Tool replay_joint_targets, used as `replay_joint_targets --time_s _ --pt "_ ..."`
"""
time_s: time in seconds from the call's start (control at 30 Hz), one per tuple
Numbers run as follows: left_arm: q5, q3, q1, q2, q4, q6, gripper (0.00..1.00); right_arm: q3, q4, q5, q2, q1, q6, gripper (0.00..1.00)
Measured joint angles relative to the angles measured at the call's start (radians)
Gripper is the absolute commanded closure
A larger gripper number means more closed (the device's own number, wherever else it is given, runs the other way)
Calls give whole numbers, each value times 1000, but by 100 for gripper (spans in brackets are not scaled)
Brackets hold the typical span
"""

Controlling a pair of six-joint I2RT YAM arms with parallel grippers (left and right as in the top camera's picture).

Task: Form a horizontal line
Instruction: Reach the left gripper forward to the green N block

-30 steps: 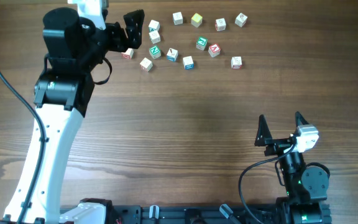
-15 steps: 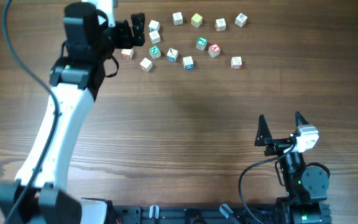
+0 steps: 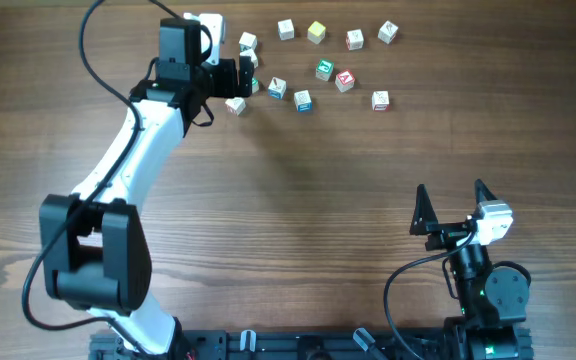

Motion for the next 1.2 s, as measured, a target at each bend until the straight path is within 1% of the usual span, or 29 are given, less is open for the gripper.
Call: replay_joint_targets --time_s 0.13,0.3,0.4,0.5,0.53,0.73,0.9,1.2 --pt "0 0 0 36 25 9 0 0 0 0 0 0 0 0" --pt "0 0 0 120 116 63 2 0 0 0 0 0 0 0" --pt "0 1 0 179 168 87 5 0 0 0 0 0 0 1" --pt "0 1 0 219 190 101 13 0 0 0 0 0 0 0" --pt "0 1 0 243 200 105 13 0 0 0 0 0 0 0" --pt "0 1 0 294 281 116 12 0 0 0 0 0 0 0" --pt "0 1 0 312 341 116 14 0 0 0 -1 0 0 0" --pt "0 1 -8 359 393 117 14 0 0 0 -1 0 0 0"
